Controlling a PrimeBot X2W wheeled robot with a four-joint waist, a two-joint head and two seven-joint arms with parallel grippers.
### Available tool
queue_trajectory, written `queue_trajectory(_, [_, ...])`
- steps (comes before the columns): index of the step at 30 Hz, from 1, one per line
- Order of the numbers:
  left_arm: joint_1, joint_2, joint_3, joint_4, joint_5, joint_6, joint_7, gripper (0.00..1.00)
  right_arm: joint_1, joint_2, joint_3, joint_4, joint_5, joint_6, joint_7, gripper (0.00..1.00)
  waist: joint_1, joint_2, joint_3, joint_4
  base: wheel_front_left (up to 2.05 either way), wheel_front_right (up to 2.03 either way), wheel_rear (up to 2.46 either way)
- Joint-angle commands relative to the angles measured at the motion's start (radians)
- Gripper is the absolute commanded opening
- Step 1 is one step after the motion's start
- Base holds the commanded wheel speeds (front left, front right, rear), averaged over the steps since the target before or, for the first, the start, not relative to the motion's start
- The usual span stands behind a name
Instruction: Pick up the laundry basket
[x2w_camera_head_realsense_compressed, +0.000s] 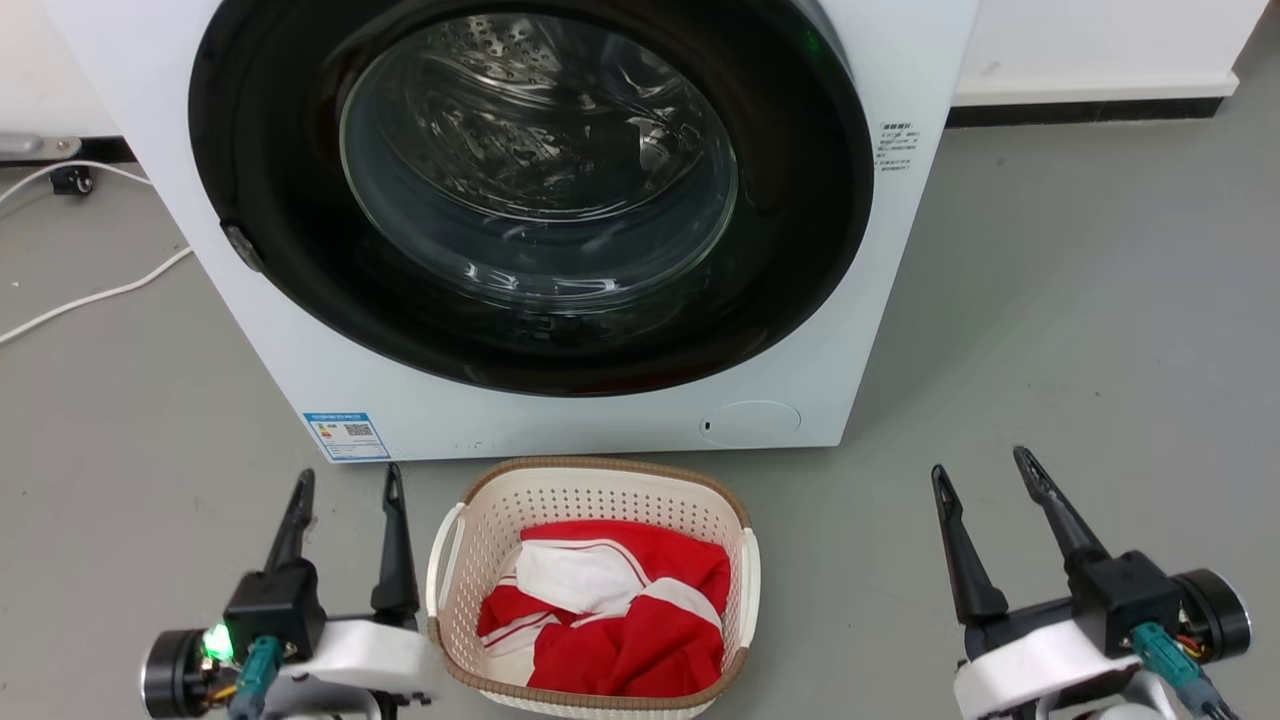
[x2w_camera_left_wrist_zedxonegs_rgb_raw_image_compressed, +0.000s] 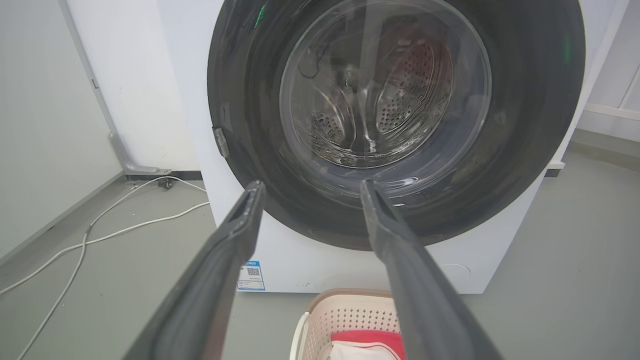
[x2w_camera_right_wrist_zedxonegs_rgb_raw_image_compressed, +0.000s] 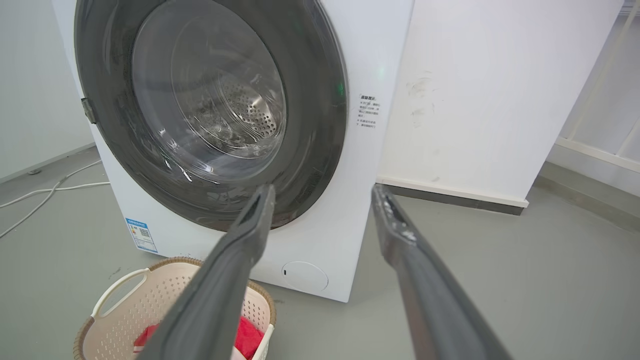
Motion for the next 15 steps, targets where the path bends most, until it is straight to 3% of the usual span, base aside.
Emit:
queue_trajectory(1, [-0.033,0.009,0.016,0.017,0.011,-0.008,-0.003,1.0,-0.029,-0.002,0.003,0.014,0.008,0.0,-0.002,1.0,0.0,0.0,0.015,-0.004,0.0,0.0,0.0])
queue_trajectory(15, [-0.275,0.1,0.069,0.322,-0.002,-0.106,-0.003,1.0,-0.25,-0.002,0.146,0.298,0.012,0.0,-0.002,1.0,0.0,0.0,0.175,-0.01,0.0,0.0,0.0])
